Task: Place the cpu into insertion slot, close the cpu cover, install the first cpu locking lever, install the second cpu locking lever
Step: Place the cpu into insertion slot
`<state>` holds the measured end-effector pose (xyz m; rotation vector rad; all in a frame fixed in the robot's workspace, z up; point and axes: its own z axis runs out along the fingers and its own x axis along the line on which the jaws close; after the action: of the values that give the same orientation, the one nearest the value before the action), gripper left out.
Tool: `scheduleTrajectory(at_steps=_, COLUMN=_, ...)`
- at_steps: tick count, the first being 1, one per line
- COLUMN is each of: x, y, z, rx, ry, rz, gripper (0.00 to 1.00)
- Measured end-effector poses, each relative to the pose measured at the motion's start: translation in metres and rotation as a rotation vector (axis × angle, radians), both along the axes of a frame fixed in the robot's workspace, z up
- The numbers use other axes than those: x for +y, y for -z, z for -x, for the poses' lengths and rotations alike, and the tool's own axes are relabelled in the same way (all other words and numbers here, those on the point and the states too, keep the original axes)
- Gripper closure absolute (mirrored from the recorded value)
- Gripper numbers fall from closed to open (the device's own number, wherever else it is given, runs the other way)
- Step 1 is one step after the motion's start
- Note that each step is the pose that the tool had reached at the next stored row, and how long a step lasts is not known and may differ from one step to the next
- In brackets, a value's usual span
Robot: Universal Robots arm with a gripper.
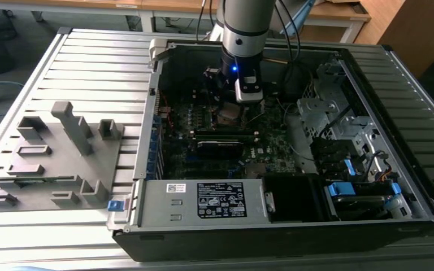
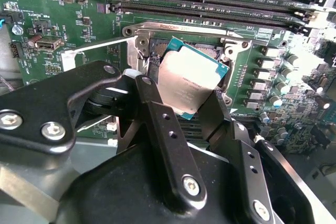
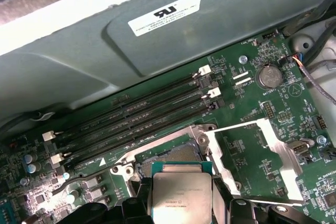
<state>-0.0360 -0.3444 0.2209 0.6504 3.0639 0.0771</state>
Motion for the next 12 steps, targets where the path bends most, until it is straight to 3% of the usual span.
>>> scheduleTrajectory(at_steps=12, x=0.0, y=0.0, z=0.0, rx=0.0001, ry=0.007, rz=0.0001, gripper=0.46)
